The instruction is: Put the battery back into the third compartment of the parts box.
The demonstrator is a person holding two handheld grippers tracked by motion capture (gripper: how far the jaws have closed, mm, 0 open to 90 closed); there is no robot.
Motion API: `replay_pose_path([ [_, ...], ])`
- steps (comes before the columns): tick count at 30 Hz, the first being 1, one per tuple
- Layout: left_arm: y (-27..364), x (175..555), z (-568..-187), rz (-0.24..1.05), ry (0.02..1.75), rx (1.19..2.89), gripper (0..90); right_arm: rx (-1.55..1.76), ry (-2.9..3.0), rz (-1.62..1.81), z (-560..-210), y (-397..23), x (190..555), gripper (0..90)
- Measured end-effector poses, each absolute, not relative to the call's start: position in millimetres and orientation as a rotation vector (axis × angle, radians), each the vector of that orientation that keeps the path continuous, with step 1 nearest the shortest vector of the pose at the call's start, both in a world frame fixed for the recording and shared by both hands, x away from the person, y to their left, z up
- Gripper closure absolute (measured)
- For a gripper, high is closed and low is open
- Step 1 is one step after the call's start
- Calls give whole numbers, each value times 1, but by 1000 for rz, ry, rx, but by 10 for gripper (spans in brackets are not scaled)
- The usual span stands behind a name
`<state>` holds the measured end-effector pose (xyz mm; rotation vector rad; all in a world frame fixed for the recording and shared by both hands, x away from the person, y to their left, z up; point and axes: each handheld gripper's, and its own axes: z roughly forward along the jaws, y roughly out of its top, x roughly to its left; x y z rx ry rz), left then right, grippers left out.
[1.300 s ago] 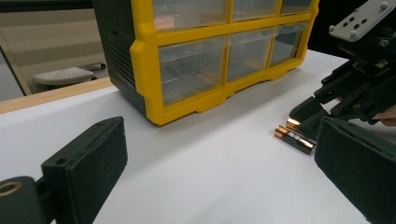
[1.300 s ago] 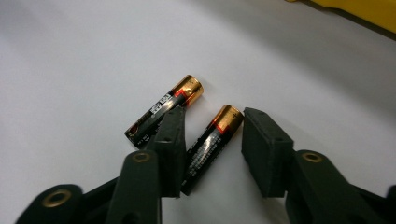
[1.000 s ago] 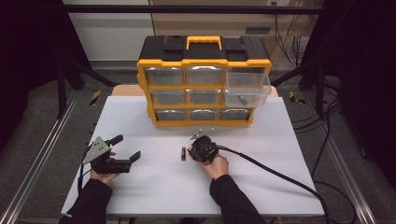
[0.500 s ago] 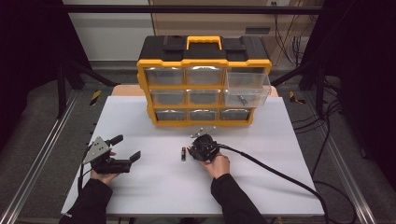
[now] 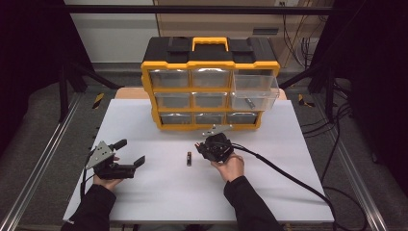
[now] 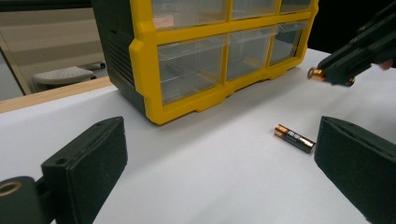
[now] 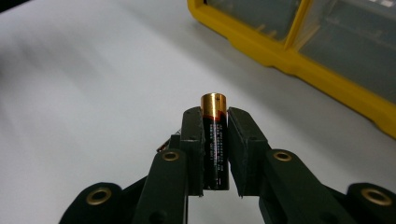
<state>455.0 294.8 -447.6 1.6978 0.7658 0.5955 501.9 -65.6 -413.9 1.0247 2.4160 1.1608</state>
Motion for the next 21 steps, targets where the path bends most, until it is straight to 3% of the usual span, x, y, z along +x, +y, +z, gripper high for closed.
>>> replay_pose_path([
  [21, 294, 455, -448, 596, 767, 1702, 20, 906, 2295, 1295, -338, -107, 476, 772],
])
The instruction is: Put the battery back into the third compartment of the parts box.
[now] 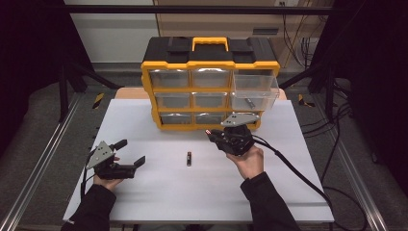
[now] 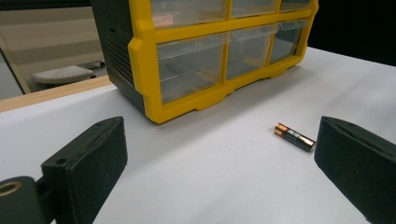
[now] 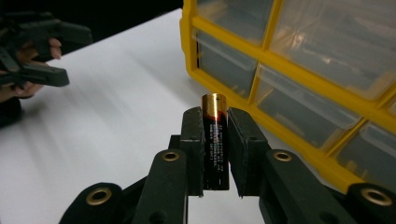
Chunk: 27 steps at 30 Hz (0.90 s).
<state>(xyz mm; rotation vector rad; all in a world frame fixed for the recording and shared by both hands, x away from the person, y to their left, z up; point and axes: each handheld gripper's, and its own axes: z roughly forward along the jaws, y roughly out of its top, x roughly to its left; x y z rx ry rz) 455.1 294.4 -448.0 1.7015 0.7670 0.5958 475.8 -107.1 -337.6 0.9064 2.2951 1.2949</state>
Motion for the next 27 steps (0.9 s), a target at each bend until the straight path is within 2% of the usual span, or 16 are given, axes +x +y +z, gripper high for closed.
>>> replay_pose_path([
  [27, 294, 455, -448, 596, 768, 1705, 20, 820, 2123, 1359, -225, -142, 456, 772],
])
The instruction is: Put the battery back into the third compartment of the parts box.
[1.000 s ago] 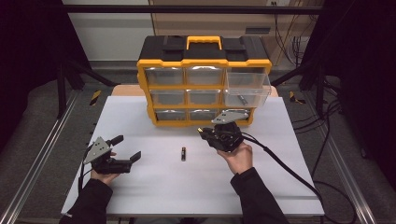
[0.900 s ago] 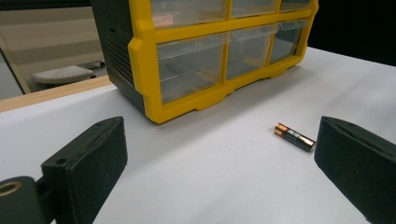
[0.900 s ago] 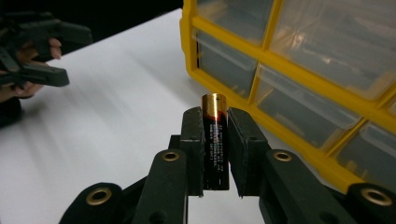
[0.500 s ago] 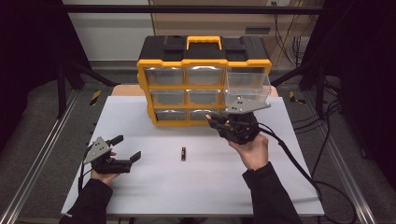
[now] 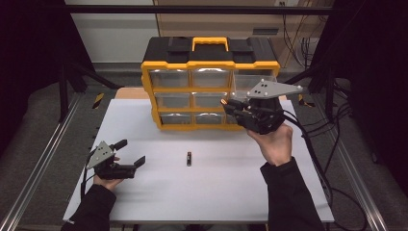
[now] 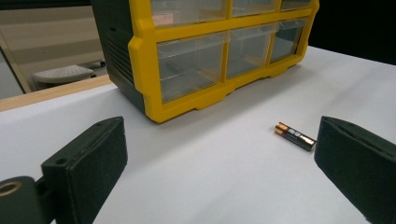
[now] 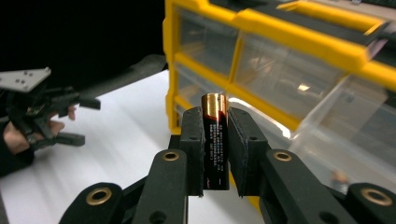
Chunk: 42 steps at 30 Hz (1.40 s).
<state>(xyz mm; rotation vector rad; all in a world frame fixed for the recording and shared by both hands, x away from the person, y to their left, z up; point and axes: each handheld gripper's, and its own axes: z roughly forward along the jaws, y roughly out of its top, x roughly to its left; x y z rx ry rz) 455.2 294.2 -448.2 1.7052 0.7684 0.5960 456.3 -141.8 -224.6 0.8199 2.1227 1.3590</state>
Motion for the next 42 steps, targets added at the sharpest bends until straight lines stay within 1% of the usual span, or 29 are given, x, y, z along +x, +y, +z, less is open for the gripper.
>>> replay_pose_path([
  [8, 294, 455, -448, 596, 768, 1706, 20, 853, 2054, 1364, -202, -154, 465, 772],
  [17, 294, 455, -449, 594, 769, 1708, 20, 929, 1992, 1318, -192, -169, 486, 771],
  [27, 294, 456, -449, 593, 769, 1710, 20, 1038, 1960, 1231, -194, -184, 515, 771],
  [32, 294, 456, -449, 592, 768, 1711, 20, 1095, 1961, 1153, -202, -188, 528, 771],
  [42, 294, 456, -449, 594, 769, 1711, 20, 1192, 1998, 1013, -221, -194, 538, 768],
])
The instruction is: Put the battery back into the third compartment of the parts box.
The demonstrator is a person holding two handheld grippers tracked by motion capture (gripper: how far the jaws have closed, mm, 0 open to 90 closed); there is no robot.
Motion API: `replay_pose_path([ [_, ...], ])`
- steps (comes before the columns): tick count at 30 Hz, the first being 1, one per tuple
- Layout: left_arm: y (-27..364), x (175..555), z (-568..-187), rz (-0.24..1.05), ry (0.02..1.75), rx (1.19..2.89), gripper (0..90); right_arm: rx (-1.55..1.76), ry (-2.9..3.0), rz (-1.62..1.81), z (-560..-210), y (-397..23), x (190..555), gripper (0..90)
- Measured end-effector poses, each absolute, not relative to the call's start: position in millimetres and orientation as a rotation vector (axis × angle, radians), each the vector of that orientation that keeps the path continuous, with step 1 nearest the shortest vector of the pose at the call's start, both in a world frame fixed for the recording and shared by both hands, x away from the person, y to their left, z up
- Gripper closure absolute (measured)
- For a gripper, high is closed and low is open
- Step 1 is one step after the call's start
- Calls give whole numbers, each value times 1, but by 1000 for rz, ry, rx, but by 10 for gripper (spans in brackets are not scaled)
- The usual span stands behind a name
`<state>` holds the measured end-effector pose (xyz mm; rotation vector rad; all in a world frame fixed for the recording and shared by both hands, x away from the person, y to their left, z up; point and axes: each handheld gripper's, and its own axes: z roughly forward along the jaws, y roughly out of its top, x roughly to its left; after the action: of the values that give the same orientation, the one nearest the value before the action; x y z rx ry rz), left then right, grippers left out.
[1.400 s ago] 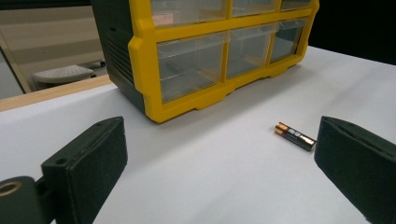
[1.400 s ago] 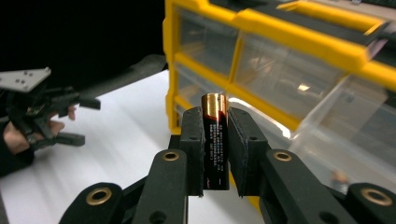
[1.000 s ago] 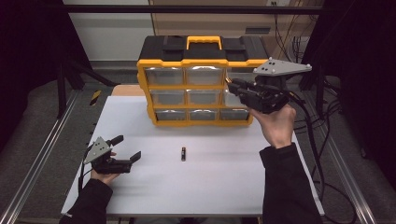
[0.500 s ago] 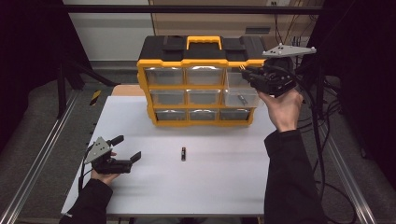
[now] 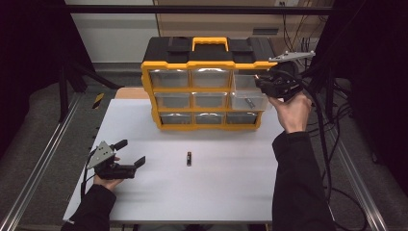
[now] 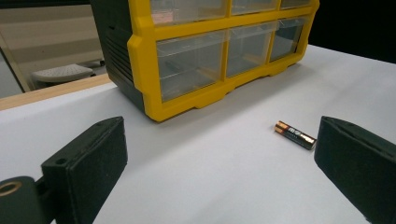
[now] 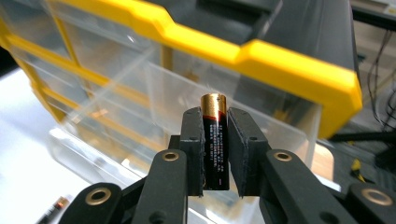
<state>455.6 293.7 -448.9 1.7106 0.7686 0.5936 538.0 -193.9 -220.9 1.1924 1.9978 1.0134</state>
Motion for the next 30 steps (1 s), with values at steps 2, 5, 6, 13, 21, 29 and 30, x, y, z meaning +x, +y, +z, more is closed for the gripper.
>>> replay_pose_path([
  [2, 294, 456, -449, 594, 769, 1712, 20, 1203, 1997, 988, -224, -195, 539, 765],
  [5, 294, 456, -449, 593, 769, 1713, 20, 1219, 1974, 1012, -225, -198, 539, 744],
  [6, 294, 456, -449, 594, 769, 1713, 20, 1218, 1961, 1027, -225, -199, 538, 718],
  [13, 294, 456, -449, 593, 769, 1713, 21, 1122, 1870, 1173, -217, -204, 519, 494],
  [21, 293, 456, -449, 593, 770, 1711, 20, 982, 1765, 1376, -225, -191, 476, 89],
  [29, 293, 456, -449, 592, 771, 1713, 21, 960, 1785, 1405, -249, -179, 451, 15],
  [30, 293, 455, -449, 593, 769, 1712, 20, 958, 1784, 1416, -253, -177, 448, 14],
])
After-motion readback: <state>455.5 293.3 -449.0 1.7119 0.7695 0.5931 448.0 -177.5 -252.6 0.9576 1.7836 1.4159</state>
